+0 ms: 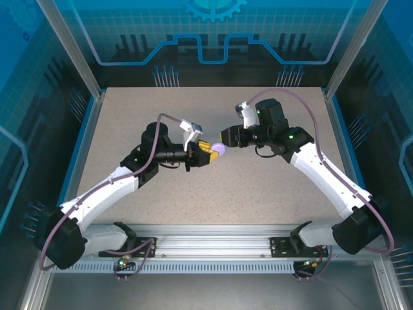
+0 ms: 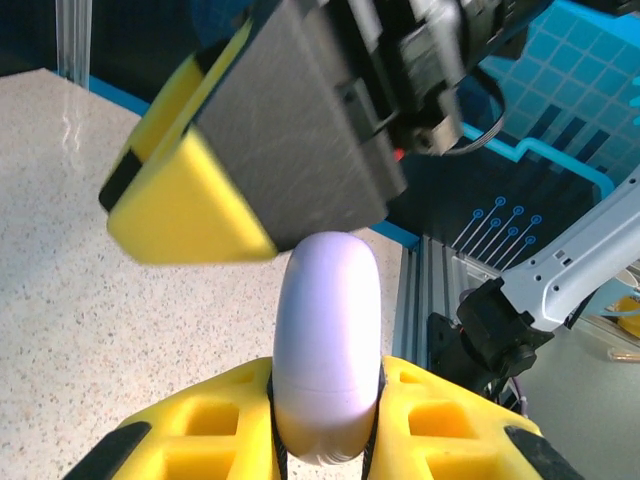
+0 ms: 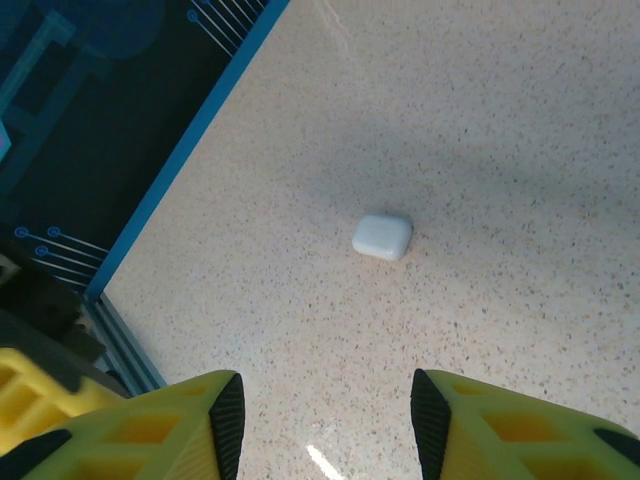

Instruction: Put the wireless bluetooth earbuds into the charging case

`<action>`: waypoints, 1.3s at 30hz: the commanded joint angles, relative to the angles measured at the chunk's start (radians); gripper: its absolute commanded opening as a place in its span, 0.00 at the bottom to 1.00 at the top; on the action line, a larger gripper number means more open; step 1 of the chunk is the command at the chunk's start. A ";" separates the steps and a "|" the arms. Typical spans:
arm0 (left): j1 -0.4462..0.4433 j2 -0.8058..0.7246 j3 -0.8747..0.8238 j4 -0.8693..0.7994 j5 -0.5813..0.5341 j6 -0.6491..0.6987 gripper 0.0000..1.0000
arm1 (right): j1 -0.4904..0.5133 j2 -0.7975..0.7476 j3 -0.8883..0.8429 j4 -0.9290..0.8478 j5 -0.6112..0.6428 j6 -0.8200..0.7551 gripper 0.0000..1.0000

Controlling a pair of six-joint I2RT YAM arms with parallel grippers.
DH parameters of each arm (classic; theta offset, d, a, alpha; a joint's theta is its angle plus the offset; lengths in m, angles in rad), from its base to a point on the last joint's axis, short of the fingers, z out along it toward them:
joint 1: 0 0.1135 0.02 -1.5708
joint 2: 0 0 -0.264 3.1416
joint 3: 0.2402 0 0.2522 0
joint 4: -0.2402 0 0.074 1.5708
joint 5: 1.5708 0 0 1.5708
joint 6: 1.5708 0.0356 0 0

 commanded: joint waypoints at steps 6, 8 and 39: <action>-0.004 0.063 0.055 -0.058 -0.130 -0.020 0.21 | 0.009 -0.028 0.005 -0.077 0.140 -0.004 0.52; -0.002 0.100 0.081 -0.114 -0.184 -0.047 0.22 | -0.001 -0.020 0.014 -0.140 0.265 0.017 0.52; 0.022 0.758 0.356 -0.398 -0.160 -0.406 0.23 | -0.079 -0.104 -0.104 -0.159 0.304 0.043 0.53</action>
